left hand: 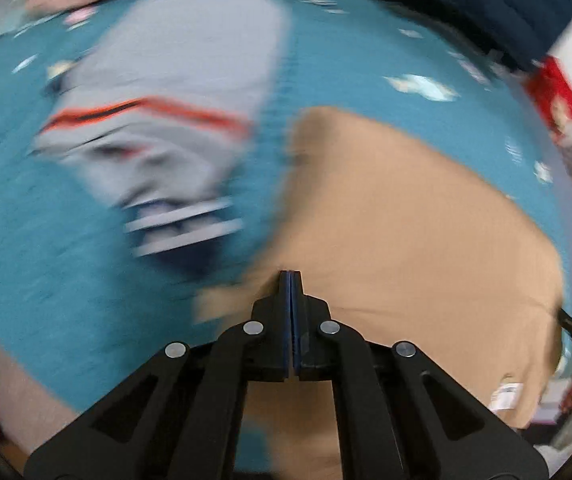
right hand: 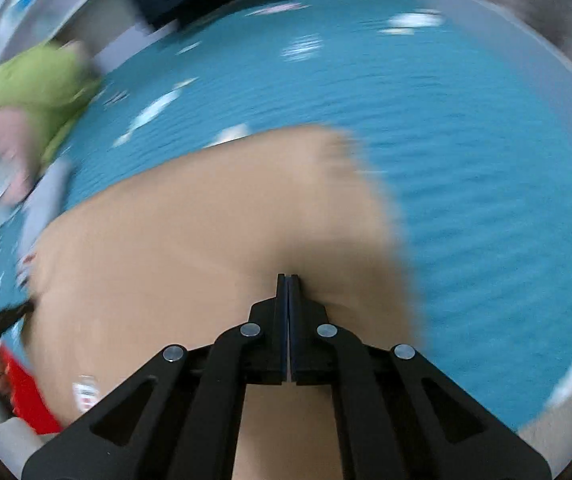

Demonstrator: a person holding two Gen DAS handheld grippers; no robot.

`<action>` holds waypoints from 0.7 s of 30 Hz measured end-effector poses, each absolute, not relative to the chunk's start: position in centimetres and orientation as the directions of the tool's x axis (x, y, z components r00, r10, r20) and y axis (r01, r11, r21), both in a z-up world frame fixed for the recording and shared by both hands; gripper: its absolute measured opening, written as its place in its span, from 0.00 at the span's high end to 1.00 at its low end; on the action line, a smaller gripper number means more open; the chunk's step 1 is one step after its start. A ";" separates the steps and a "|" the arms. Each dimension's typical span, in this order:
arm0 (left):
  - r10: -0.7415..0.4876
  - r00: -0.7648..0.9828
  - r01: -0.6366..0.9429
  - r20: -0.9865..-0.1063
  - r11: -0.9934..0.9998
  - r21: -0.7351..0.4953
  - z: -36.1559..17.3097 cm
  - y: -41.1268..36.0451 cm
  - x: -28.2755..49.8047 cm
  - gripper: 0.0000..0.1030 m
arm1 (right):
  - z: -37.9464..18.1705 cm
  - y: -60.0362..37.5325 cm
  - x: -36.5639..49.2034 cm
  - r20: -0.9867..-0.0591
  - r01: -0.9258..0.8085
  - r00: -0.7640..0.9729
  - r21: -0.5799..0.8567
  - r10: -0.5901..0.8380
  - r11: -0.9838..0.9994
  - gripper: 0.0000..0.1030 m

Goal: Fold large clothes

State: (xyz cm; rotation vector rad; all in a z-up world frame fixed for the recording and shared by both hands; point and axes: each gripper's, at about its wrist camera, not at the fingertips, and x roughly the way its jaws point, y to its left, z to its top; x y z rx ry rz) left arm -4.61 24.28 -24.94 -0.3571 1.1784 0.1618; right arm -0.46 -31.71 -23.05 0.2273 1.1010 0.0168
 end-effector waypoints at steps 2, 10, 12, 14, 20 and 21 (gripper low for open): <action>0.004 0.311 -0.361 -0.951 0.926 -0.114 -25.3 25.8 -5.8 0.96 | -22.3 -32.9 -1.3 -0.895 0.180 0.445 0.108 0.017 0.978 0.94; -0.090 0.399 -0.151 -0.912 0.975 -0.163 -20.8 18.3 -5.6 0.96 | -18.9 -23.1 -1.7 -0.800 -0.117 0.440 0.399 0.408 0.909 0.94; -0.131 0.417 -0.075 -0.900 0.981 -0.177 -20.2 15.4 -4.9 0.97 | -19.4 -19.4 -1.3 -0.771 -0.206 0.363 0.482 0.524 0.851 0.94; -0.193 0.416 0.010 -0.889 0.978 -0.207 -19.7 13.1 -4.0 0.96 | -20.3 -15.9 -1.4 -0.780 -0.278 0.291 0.485 0.554 0.829 0.94; -0.312 0.335 0.205 -0.889 0.945 -0.255 -20.1 7.2 -5.2 0.79 | -22.7 -11.5 -2.2 -0.839 -0.378 0.146 0.443 0.525 0.813 0.94; -0.297 0.294 0.209 -0.908 0.947 -0.242 -21.3 6.8 -5.2 0.79 | -23.4 -11.7 -2.3 -0.862 -0.370 0.138 0.412 0.488 0.832 0.94</action>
